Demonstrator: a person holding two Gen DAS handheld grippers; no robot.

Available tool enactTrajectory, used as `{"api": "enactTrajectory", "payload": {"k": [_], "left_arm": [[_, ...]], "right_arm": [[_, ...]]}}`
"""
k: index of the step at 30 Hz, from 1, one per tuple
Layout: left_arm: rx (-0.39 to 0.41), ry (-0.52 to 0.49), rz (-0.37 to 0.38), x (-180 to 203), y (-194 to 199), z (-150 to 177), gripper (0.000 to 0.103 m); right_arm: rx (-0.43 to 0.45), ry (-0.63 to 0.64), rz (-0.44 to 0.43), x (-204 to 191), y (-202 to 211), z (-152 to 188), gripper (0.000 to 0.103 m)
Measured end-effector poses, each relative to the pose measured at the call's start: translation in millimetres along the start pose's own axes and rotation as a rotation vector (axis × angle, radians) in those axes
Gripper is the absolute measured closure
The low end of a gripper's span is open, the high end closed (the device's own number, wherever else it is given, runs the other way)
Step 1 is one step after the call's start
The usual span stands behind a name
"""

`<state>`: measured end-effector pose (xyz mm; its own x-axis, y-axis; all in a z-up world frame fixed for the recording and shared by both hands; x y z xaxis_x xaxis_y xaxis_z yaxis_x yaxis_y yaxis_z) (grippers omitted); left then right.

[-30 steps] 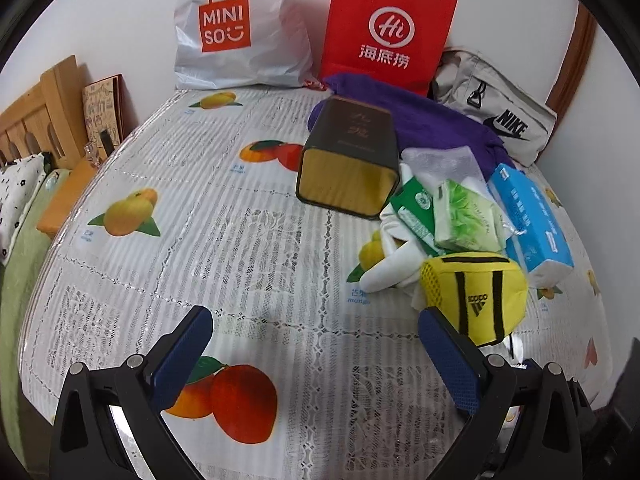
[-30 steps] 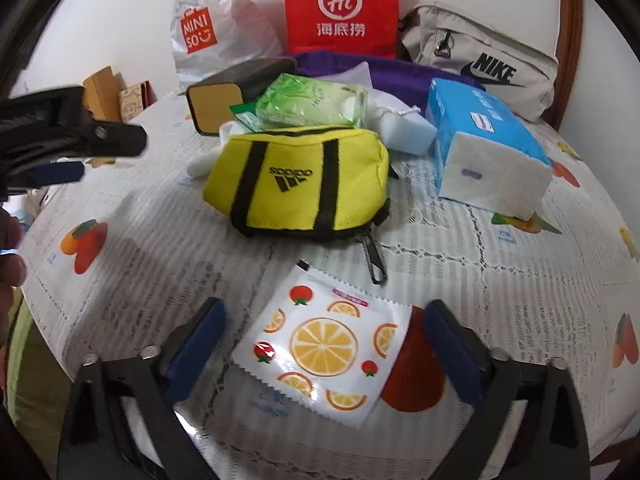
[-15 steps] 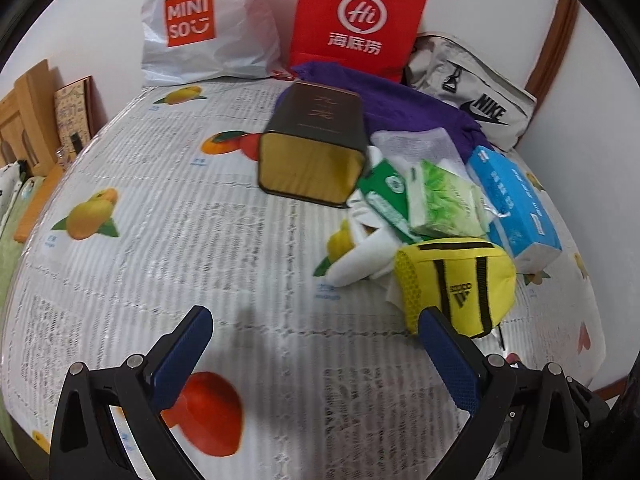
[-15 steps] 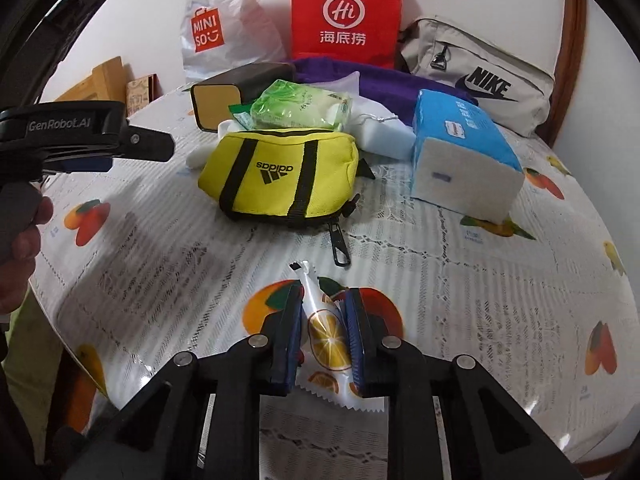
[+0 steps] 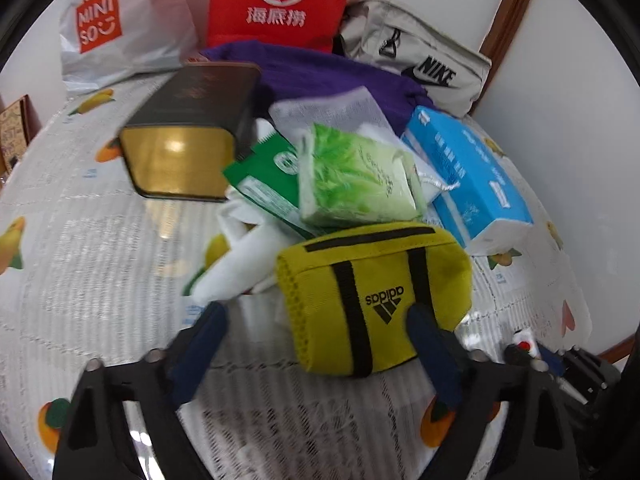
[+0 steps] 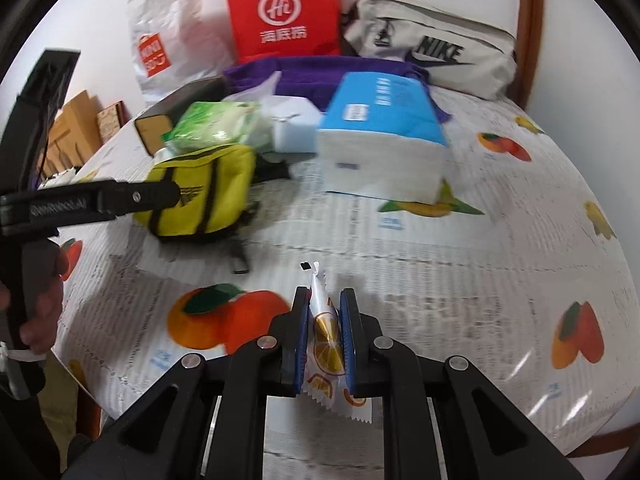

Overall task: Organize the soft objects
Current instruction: 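Grasp the yellow adidas pouch with the left tool while the right tool holds the sachet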

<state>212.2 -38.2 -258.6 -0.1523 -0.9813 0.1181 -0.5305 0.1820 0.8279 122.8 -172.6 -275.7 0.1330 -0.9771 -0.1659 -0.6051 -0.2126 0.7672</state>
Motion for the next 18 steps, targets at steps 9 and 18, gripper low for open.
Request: {"api": "enactTrajectory", "payload": {"k": [9,18], "left_arm": [[0.035,-0.027,0.027,6,4,-6,0.071],[0.074,-0.058,0.052,5,35,-9,0.081]], "right_arm": [[-0.007,-0.038,0.047,31,-2,-4,0.088],[0.027,-0.056,0.05,39,9,-9,0.088]]}}
Point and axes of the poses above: each gripper's, at about its wrist camera, not at the fingertips, and y roughly against the way its jaws point, x to its right, z to its underside, the point moved 8 cm from there along -y, roughly the way its jaws point, and after that the axes turned 7 degrees about -z, right-handed, at the moved point
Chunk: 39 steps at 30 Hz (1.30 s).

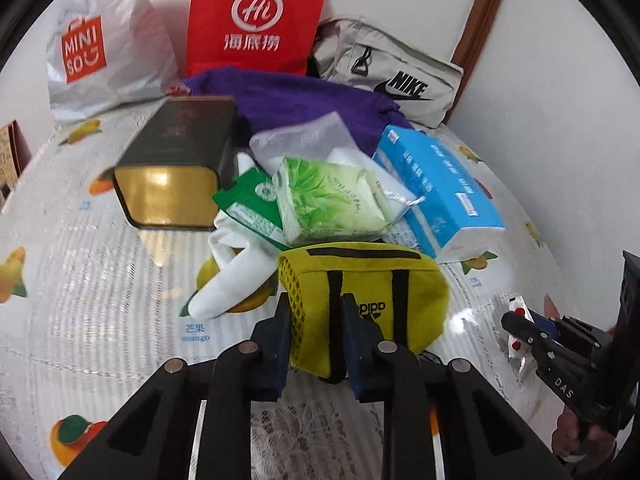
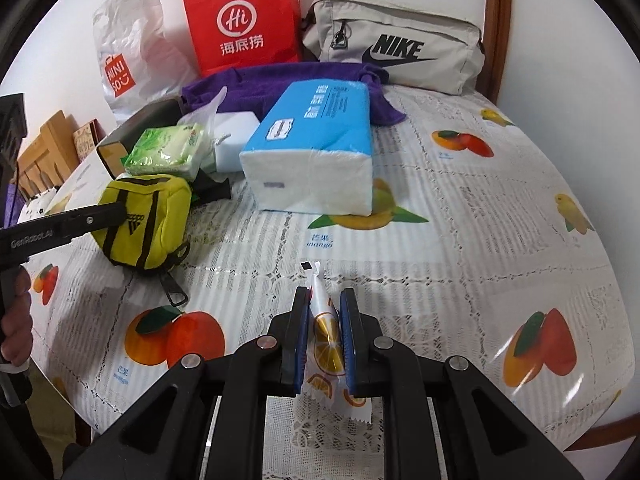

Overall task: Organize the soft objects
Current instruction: 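Grasp the yellow adidas pouch with the left tool while the right tool holds the sachet, then carry pouch and sachet onto the purple towel and open both tools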

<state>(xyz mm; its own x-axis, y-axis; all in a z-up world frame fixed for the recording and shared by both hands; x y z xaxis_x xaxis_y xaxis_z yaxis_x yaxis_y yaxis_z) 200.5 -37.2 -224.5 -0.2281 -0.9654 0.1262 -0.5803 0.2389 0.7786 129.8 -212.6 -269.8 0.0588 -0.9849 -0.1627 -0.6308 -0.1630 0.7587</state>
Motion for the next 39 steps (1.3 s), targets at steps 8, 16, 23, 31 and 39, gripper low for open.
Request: {"api": "enactTrajectory", "payload": {"k": [8,16,23,31,39], "left_arm": [[0.035,0.001,-0.02,-6,31,-4,0.088],[0.073,0.026,-0.03,-16,62,-10,0.089],[0.097,0.044,-0.079,-35,75,-22,0.089],[0.13,0.079,-0.084,-44,85,-48,0.089],[0.123,0.106,-0.103,-58,80,-79,0.089]], "right_arm": [[0.044,0.013,-0.01,-2,22,-14,0.088],[0.081,0.039,-0.018,-11,40,-31,0.088],[0.101,0.048,-0.027,-19,48,-46,0.088],[0.109,0.062,-0.034,-23,52,-68,0.088],[0.163,0.076,-0.042,-24,51,-114,0.088]]}}
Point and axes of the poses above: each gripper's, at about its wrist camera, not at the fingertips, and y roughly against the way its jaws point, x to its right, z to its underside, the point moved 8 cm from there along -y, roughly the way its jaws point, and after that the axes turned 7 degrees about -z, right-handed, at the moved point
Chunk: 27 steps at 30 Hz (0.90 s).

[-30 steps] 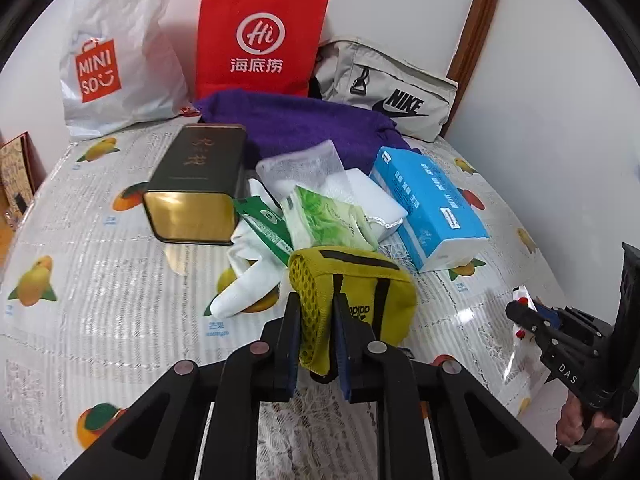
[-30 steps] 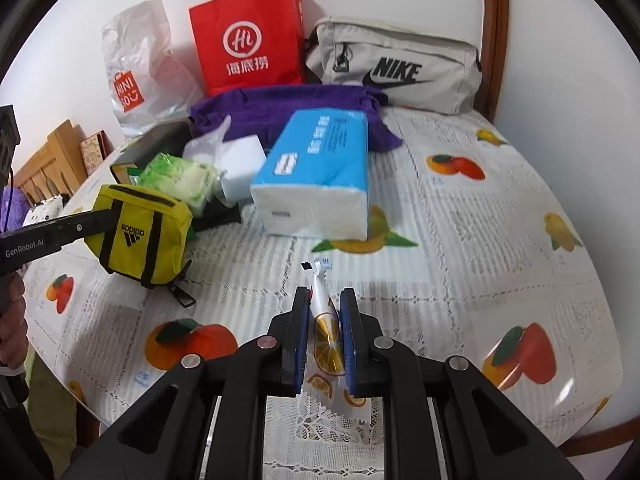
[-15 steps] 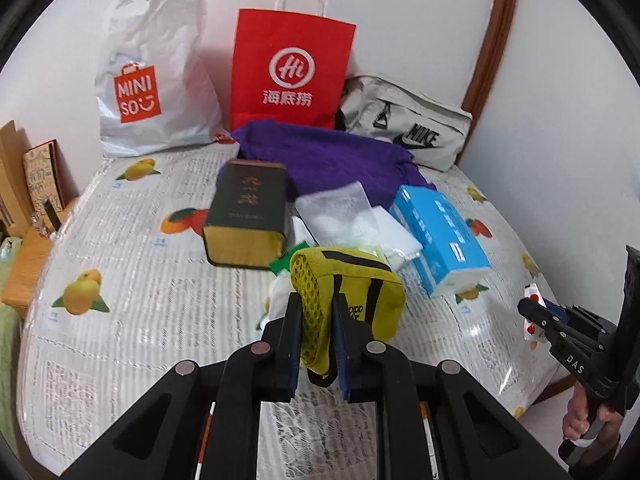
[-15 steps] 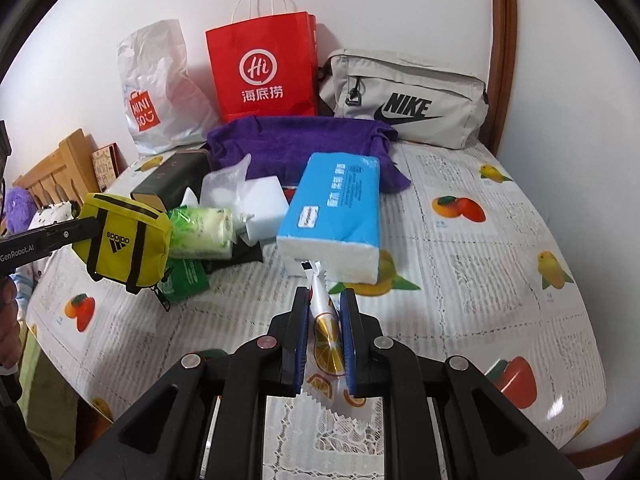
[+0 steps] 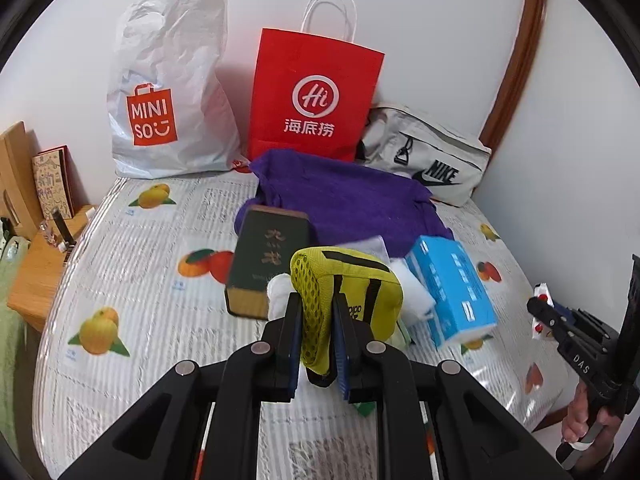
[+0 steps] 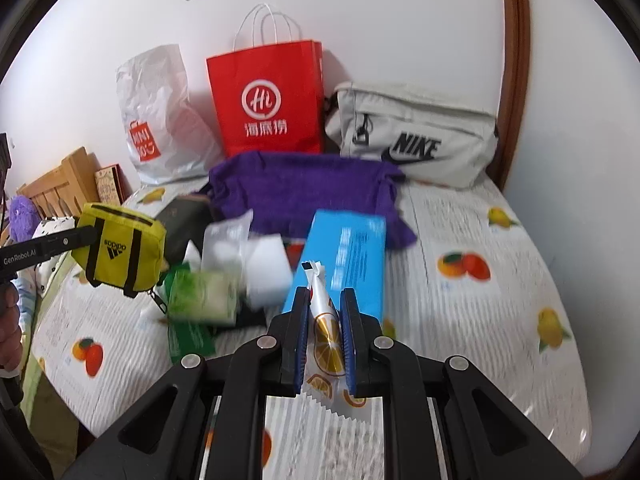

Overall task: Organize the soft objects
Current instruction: 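Carry pouch and sachet onto the purple towel and open both tools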

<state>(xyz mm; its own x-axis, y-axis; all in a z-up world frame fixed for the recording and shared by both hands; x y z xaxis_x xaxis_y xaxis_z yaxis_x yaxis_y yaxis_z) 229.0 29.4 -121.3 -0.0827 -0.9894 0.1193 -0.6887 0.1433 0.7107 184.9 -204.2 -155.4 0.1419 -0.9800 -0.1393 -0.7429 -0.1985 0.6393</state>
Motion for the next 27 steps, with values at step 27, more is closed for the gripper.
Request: {"api": "enactTrajectory", "payload": {"k": [27], "left_arm": [[-0.023,-0.008,-0.028,-3,-99,-113,0.089]], "right_arm": [[0.009,0.006,-0.032,28,-100,-118,0.087]]}}
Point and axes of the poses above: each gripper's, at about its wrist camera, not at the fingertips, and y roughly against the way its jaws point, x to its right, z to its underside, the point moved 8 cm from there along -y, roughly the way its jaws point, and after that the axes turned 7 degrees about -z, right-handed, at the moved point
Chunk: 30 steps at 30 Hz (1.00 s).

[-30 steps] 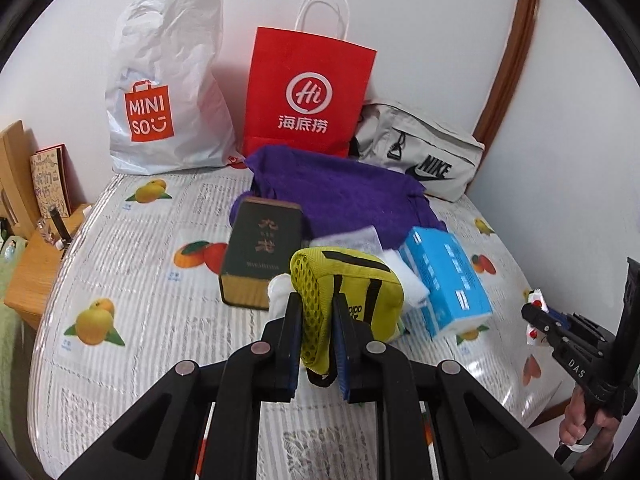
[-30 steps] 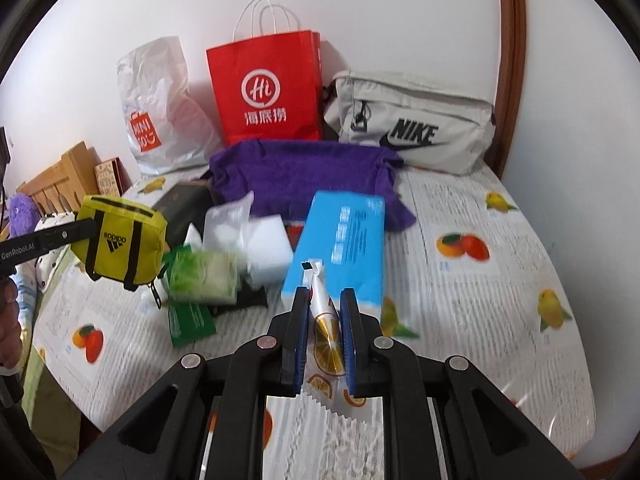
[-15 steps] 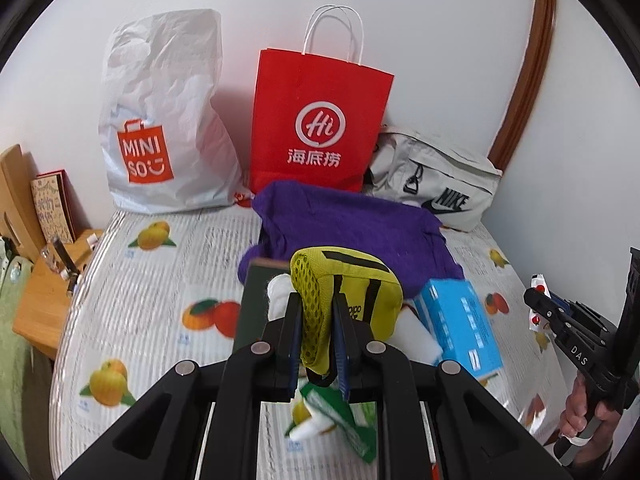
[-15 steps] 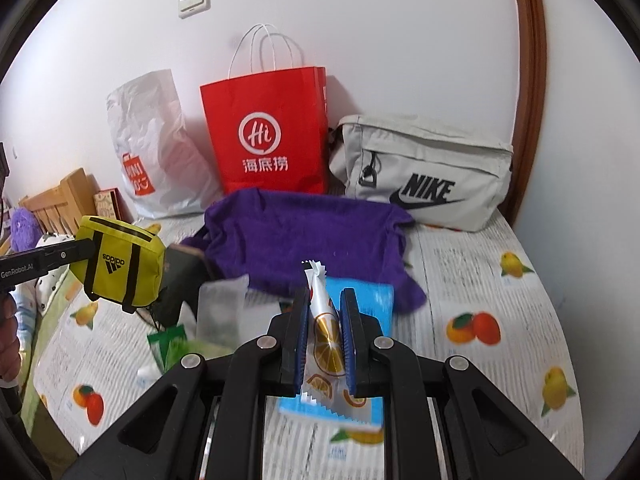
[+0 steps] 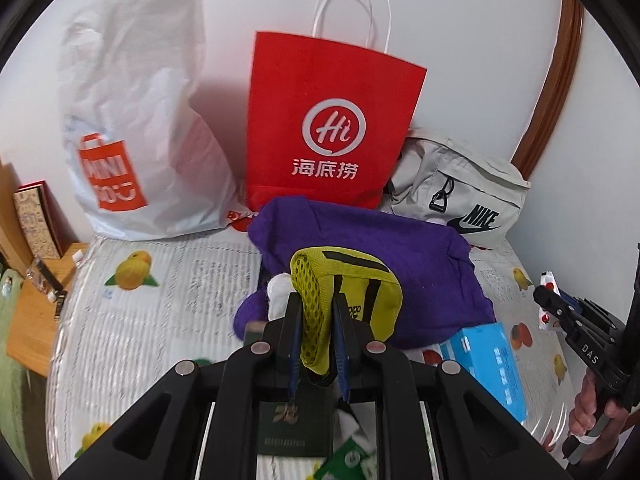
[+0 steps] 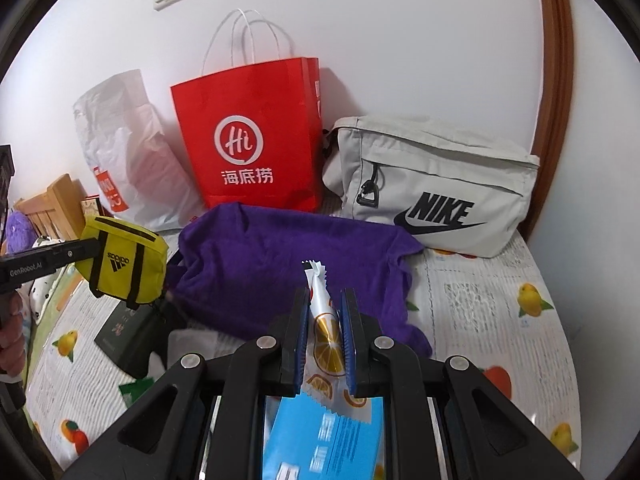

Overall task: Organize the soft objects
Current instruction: 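Carry pouch and sachet onto the purple towel and open both tools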

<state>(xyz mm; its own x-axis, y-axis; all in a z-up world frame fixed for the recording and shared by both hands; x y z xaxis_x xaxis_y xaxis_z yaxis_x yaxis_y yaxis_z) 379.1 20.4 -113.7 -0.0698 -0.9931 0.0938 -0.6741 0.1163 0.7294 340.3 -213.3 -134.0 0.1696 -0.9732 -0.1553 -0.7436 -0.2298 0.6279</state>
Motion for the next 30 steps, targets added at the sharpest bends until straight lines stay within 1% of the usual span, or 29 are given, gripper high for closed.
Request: {"api": "enactTrajectory", "payload": {"k": [6,10,15,20,23,25,30], "left_arm": [[-0.062,0.006,0.043,9,-46,-16,0.089],[-0.081,-0.008,0.044,14,-73,-28,0.089],[-0.129,-0.013,0.046,20,-112,-39,0.089],[-0.152,-0.013,0.027,20,-140,-48,0.089],[-0.191,-0.004,0.018,17,-159,-49,0.088],[-0.204,0.004,0.019,15,-165,-50,0.088],[-0.22,0.003,-0.01,10,-178,-55,0.087]], "right_arm": [[-0.043,-0.017,0.008,16,-45,-16,0.087],[-0.068,-0.013,0.02,25,-70,-25,0.087],[-0.121,-0.026,0.019,37,-103,-31,0.086],[-0.181,-0.027,0.009,45,-136,-34,0.086],[-0.207,-0.03,0.017,49,-152,-35,0.086],[-0.23,-0.028,0.025,53,-161,-34,0.086],[-0.265,-0.038,0.028,59,-177,-33,0.084]]}}
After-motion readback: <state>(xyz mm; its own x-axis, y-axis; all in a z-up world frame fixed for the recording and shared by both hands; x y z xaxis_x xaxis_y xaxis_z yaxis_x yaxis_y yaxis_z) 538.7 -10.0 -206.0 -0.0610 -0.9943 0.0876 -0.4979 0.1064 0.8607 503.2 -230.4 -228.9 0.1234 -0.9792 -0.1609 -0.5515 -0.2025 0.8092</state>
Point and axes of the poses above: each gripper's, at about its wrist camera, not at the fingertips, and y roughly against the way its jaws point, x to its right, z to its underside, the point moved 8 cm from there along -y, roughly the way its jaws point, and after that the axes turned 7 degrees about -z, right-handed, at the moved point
